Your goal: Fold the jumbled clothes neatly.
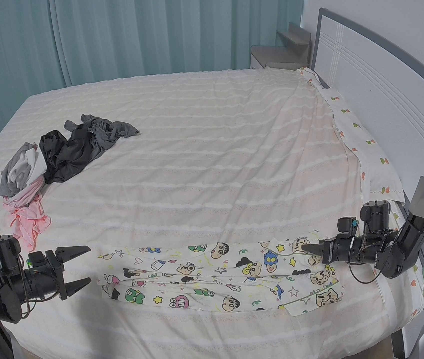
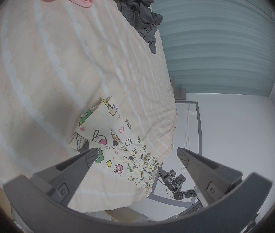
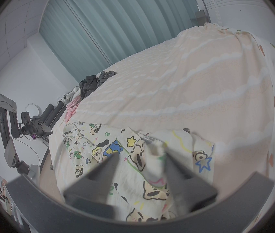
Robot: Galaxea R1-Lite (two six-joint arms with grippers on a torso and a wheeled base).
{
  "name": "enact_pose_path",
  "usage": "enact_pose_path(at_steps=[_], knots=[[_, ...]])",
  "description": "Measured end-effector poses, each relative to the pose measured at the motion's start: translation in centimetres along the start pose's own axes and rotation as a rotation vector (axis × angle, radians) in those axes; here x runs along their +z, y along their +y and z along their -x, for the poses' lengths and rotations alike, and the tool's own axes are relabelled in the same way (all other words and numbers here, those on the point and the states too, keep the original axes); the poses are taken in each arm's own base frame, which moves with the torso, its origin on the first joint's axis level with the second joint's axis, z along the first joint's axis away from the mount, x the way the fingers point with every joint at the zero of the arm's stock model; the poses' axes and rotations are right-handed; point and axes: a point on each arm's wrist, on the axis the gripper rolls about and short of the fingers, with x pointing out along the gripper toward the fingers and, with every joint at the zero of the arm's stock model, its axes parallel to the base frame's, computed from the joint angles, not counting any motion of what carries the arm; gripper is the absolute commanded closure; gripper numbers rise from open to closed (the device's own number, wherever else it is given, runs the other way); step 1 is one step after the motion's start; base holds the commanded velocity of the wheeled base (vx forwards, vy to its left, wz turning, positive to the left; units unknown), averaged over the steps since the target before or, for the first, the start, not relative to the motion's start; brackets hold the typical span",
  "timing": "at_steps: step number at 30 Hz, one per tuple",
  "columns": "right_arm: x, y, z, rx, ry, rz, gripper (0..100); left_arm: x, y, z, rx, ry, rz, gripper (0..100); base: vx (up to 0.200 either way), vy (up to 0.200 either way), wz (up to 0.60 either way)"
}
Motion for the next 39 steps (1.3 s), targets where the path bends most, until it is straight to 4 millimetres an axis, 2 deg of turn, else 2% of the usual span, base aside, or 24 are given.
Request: enact_pose_path(at_steps=[8, 15, 22, 26, 33, 38, 39], knots=[[0.4, 0.5, 1.0, 0.002, -0.019, 0.013, 100, 0.0, 0.0, 0.0, 0.000, 0.000, 0.000, 0, 0.000, 0.000, 0.00], [1.8, 1.3, 2.1, 0.020, -0.128, 0.073, 100, 0.0, 0.0, 0.0, 0.001, 0.000, 0.001, 0, 0.000, 0.000, 0.00], [1.5, 1.5, 2.5, 0.021, -0.134, 0.076, 100, 0.0, 0.0, 0.0, 0.001, 0.001, 0.001, 0, 0.000, 0.000, 0.00], [1.5, 1.0, 1.7, 0.014, -0.133, 0.074, 100, 0.0, 0.0, 0.0, 0.001, 0.001, 0.001, 0, 0.000, 0.000, 0.00], [1.9, -0.5, -1.1, -0.038, -0.128, 0.066, 100, 0.0, 0.0, 0.0, 0.001, 0.000, 0.001, 0, 0.000, 0.000, 0.00], [1.6, -1.5, -2.3, -0.070, -0.087, 0.040, 100, 0.0, 0.0, 0.0, 0.001, 0.000, 0.000, 0, 0.000, 0.000, 0.00], [1.5, -1.6, -2.4, -0.075, -0.083, 0.037, 0, 0.0, 0.0, 0.0, 0.001, 0.000, 0.000, 0, 0.000, 0.000, 0.00]])
